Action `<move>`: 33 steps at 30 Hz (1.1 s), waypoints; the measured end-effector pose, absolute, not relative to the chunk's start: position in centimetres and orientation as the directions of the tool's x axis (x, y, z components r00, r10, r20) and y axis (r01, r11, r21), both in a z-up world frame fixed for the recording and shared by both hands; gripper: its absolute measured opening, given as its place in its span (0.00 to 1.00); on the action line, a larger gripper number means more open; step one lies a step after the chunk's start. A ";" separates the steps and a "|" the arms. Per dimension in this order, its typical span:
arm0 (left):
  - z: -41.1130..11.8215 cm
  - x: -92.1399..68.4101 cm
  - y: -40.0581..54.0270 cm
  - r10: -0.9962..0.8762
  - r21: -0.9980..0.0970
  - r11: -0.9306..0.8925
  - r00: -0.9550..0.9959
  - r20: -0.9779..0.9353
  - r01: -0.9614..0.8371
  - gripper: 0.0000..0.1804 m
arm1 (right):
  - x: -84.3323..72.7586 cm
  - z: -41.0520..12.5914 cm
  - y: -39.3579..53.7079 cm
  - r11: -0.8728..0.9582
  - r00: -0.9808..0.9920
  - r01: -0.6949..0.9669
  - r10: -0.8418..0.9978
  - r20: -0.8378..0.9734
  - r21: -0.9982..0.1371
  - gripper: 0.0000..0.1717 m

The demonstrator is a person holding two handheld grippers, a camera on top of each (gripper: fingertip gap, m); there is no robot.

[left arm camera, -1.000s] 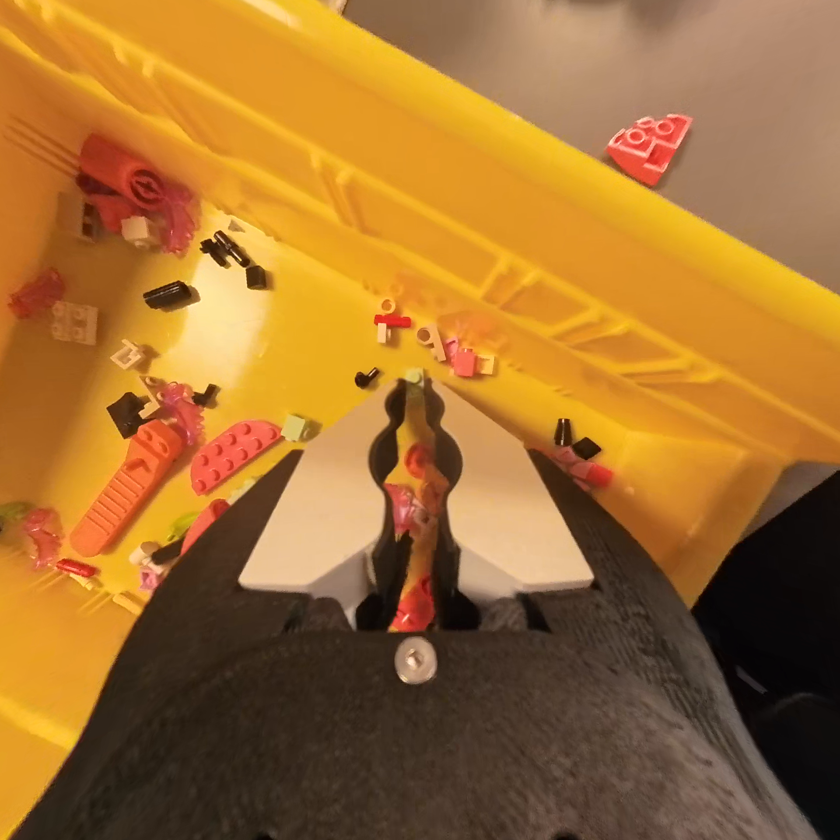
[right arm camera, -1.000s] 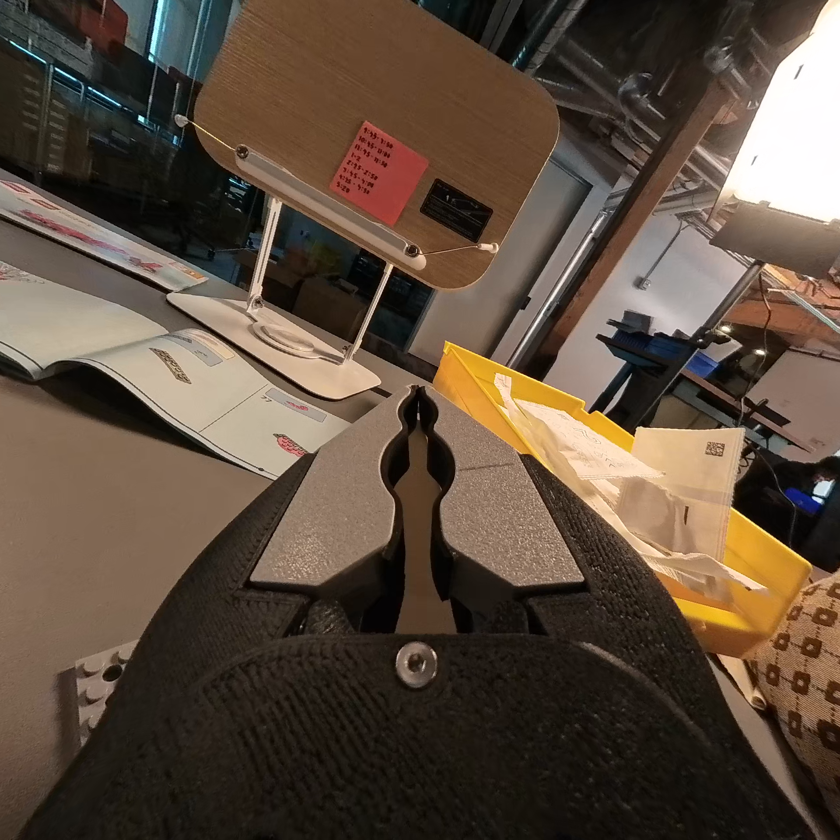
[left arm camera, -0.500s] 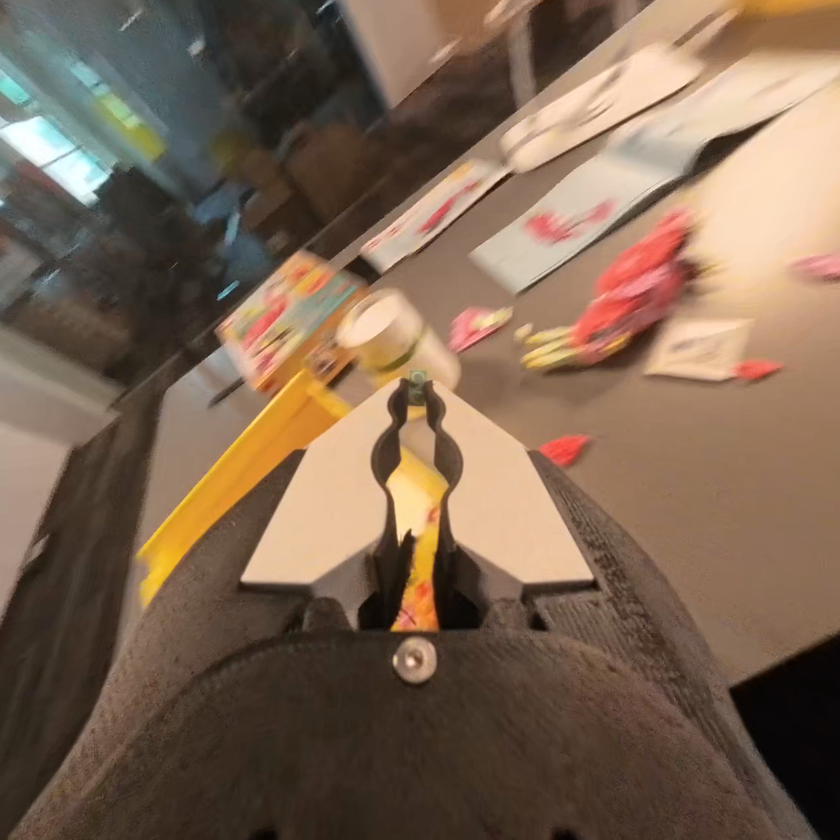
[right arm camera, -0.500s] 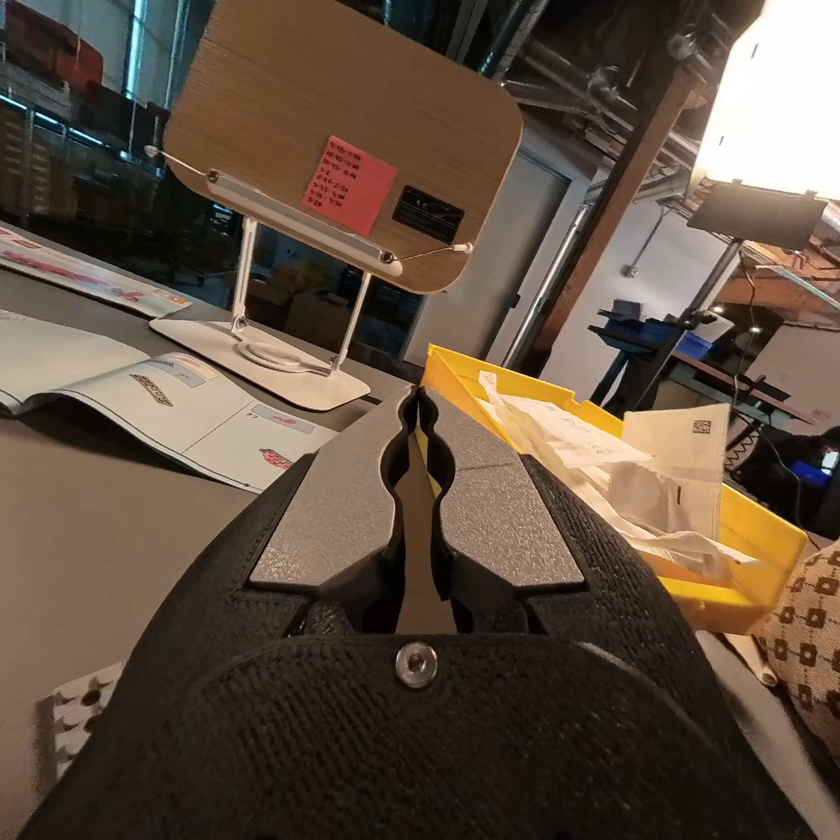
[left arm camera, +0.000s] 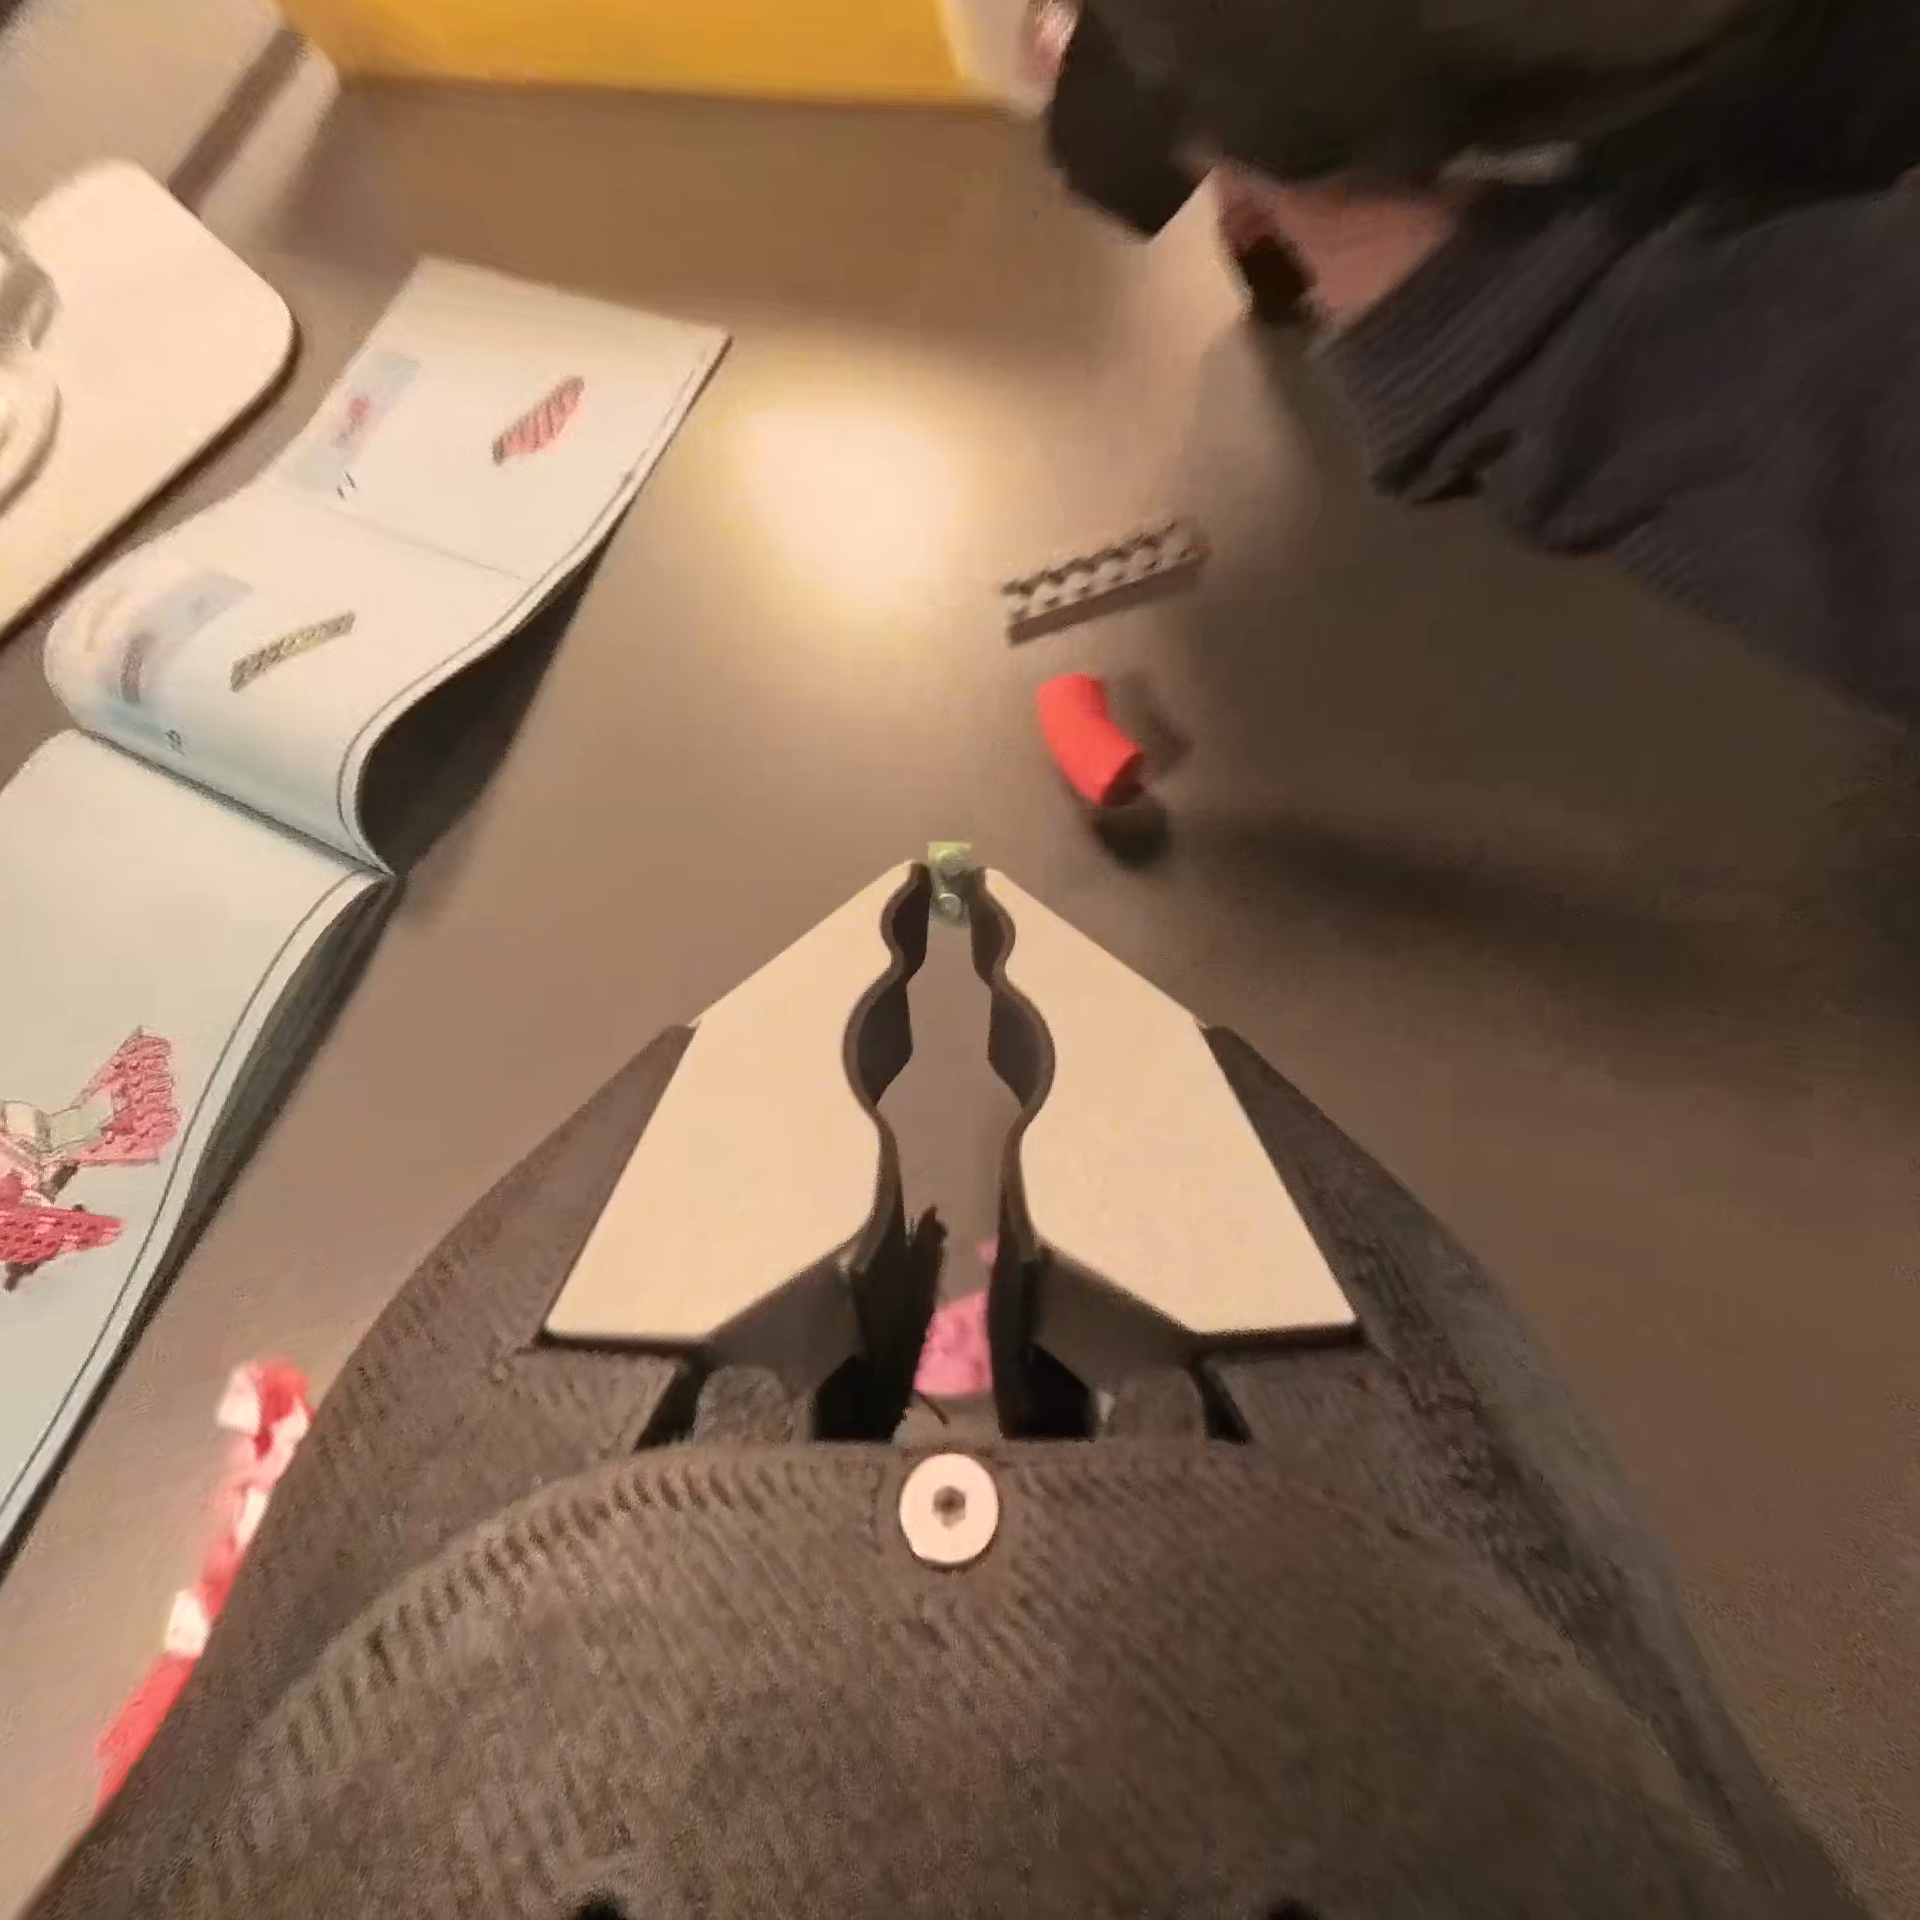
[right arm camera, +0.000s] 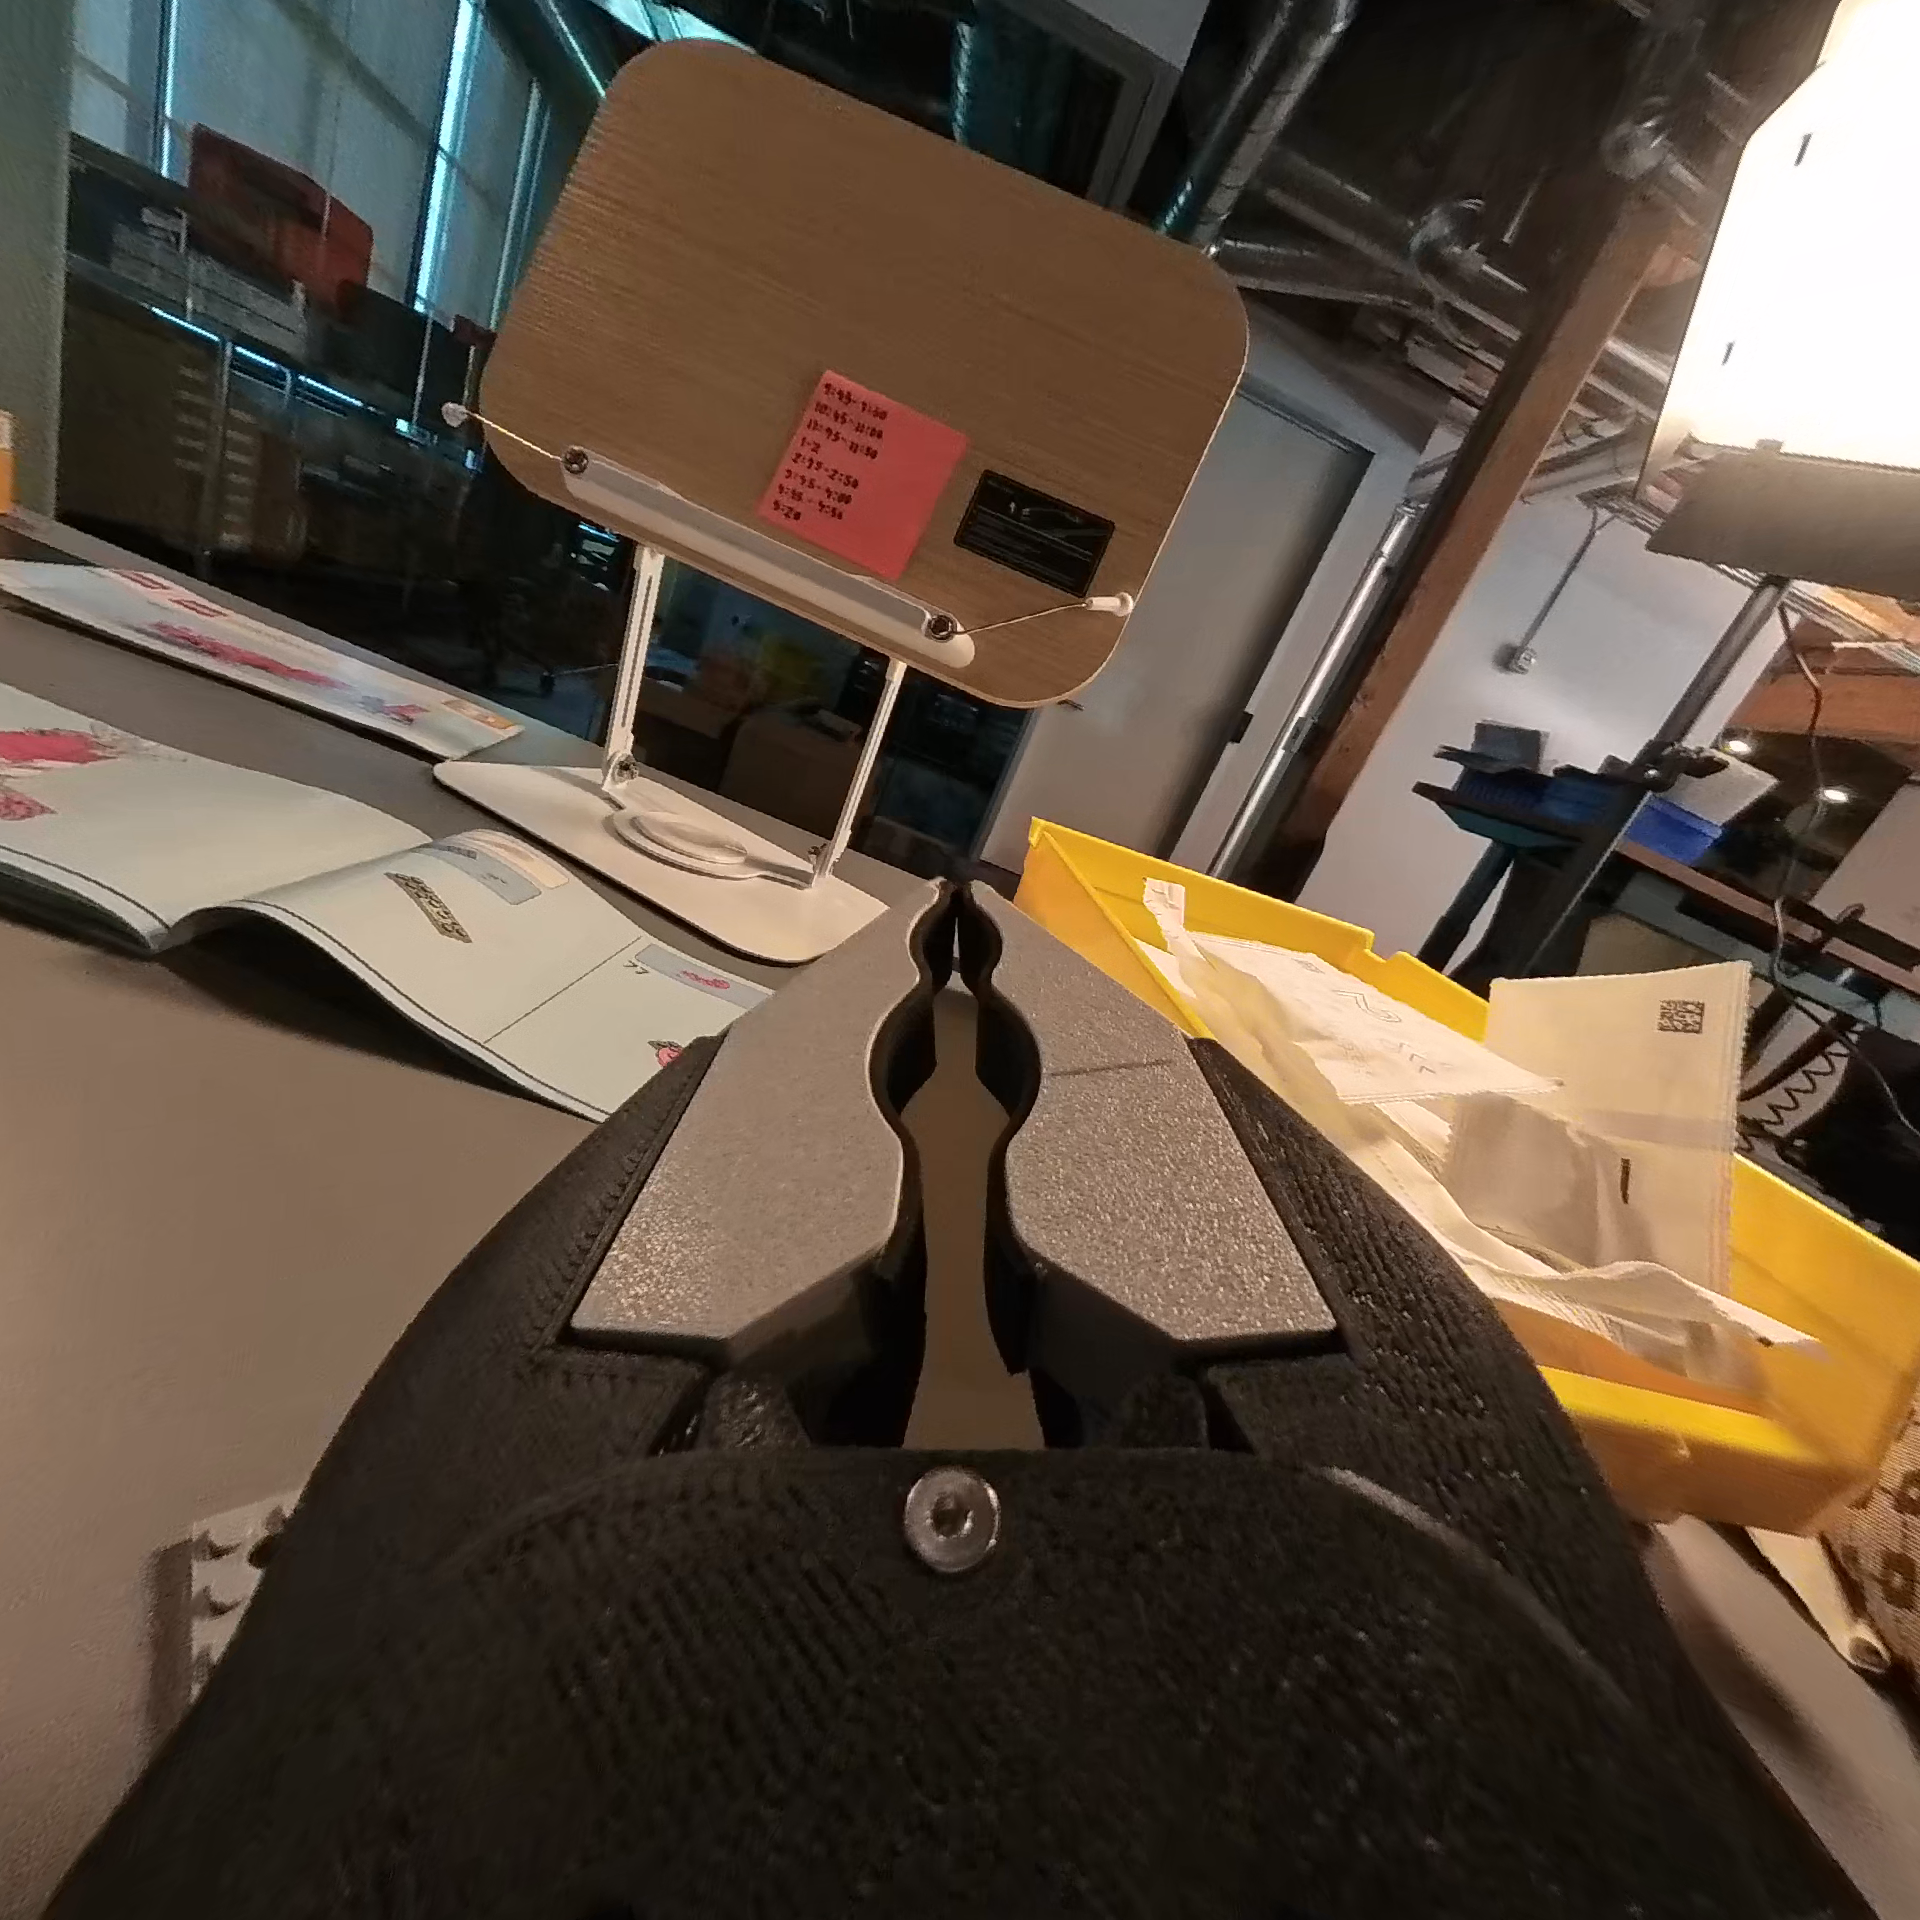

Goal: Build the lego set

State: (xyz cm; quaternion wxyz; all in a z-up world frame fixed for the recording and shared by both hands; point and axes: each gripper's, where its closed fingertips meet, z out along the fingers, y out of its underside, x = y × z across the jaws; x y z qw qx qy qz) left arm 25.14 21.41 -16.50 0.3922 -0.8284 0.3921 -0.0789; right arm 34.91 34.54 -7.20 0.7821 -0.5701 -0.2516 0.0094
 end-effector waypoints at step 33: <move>-4.5 13.7 19.4 -0.437 -0.944 0.326 0.878 -0.198 -0.051 0.03 | 33.7 -7.8 35.7 0.353 0.823 0.384 0.288 0.490 -0.853 0.00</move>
